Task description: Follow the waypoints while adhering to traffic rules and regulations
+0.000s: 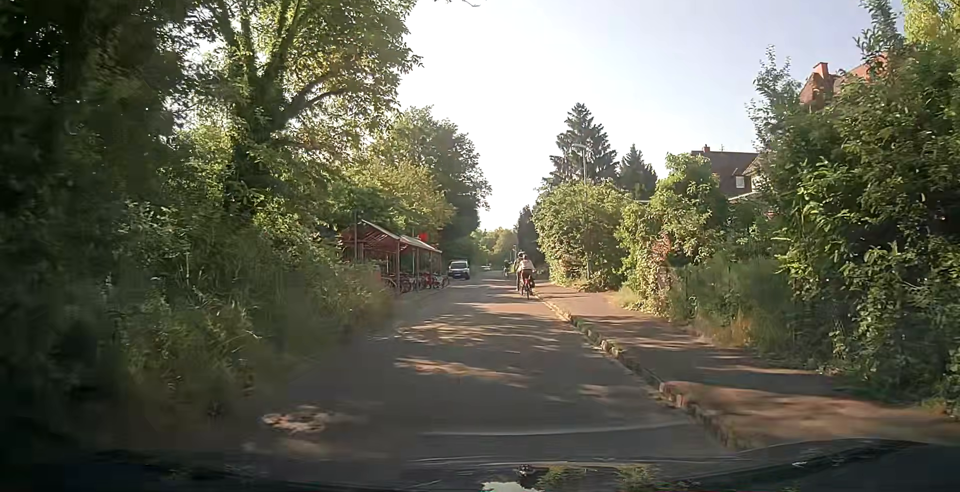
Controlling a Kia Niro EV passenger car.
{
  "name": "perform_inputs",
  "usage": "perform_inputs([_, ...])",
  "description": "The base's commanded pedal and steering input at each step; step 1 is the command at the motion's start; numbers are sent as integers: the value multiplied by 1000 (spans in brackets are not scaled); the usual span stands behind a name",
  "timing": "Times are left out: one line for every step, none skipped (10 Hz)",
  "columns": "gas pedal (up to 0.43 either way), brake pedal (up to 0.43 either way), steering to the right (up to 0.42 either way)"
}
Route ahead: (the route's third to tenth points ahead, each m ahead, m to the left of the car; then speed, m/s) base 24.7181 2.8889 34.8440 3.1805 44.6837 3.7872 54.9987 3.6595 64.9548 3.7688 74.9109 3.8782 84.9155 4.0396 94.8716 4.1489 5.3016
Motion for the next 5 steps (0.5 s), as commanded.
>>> perform_inputs([67,0,5])
perform_inputs([67,0,5])
perform_inputs([67,0,5])
perform_inputs([67,0,5])
perform_inputs([67,0,5])
